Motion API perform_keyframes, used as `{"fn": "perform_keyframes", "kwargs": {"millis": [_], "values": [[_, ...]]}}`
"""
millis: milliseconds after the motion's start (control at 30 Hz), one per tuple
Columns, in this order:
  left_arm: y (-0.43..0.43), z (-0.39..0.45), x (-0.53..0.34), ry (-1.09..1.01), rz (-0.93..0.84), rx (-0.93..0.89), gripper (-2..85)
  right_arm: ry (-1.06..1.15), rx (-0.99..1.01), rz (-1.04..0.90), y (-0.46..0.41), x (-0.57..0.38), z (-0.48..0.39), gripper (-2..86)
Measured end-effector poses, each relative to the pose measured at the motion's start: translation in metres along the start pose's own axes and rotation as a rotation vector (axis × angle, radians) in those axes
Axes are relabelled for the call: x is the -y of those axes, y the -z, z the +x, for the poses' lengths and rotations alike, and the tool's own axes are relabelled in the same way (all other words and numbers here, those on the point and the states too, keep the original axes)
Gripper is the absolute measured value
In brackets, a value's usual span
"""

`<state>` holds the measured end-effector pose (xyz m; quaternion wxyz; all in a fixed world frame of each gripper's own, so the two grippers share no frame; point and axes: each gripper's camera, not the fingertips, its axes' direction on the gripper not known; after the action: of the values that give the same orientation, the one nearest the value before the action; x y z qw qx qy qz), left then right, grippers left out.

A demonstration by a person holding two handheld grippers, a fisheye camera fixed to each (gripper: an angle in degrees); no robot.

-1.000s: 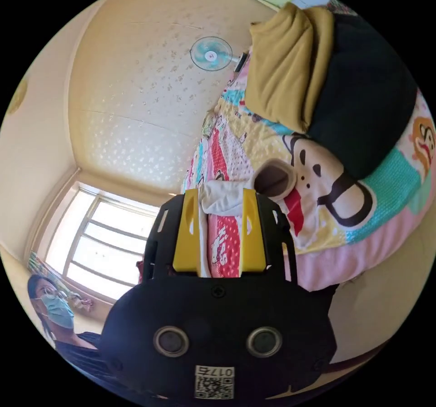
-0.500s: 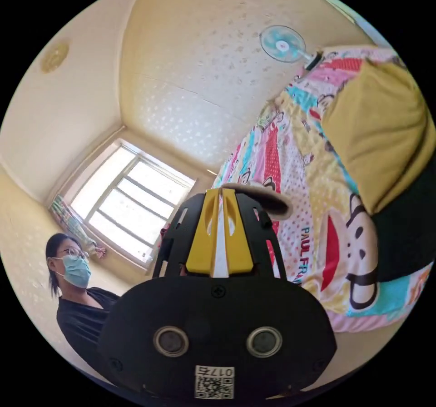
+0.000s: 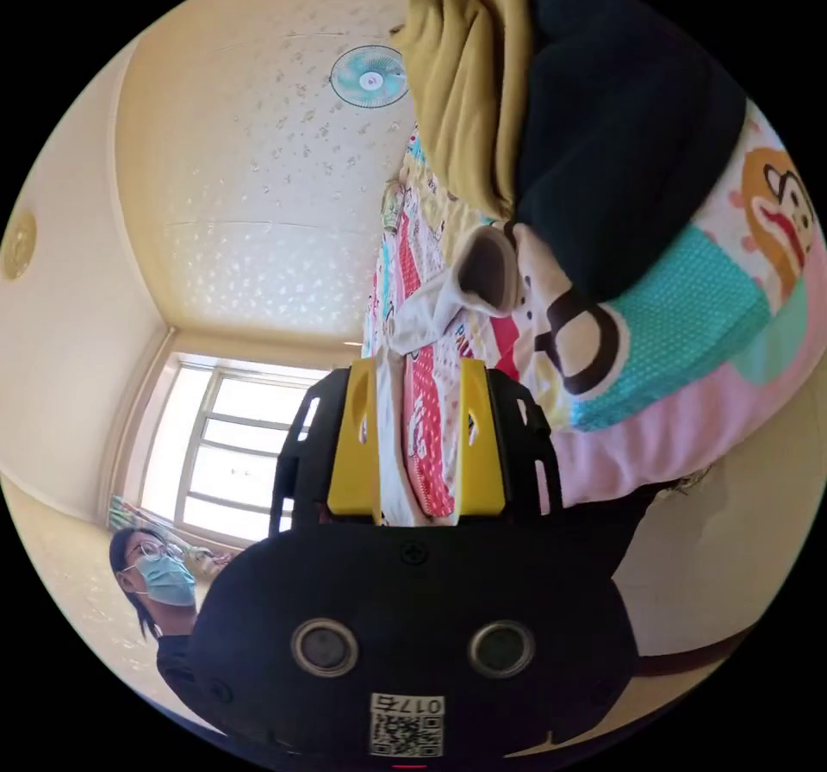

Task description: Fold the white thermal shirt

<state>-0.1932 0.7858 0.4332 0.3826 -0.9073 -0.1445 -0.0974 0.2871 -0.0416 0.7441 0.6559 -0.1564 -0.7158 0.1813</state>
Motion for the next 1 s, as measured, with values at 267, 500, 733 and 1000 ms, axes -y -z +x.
{"fn": "perform_keyframes", "kwargs": {"millis": [267, 500, 733, 1000], "values": [[-0.021, -0.025, -0.011, 0.018, 0.021, -0.059, -1.0, -0.099, -0.102, 0.031, -0.08, 0.042, 0.015, 13.1], [-0.047, -0.058, -0.034, 0.053, 0.099, -0.164, -1.0, -0.12, -0.202, 0.019, -0.11, 0.069, 0.016, 9.5], [-0.079, -0.1, -0.05, 0.071, 0.131, -0.319, -0.7, 0.007, -0.231, -0.008, -0.156, 0.085, -0.045, 3.8], [-0.105, -0.109, -0.07, 0.049, 0.18, -0.283, -0.9, 0.669, -0.063, -0.047, -0.362, 0.053, -0.285, 3.3]]}}
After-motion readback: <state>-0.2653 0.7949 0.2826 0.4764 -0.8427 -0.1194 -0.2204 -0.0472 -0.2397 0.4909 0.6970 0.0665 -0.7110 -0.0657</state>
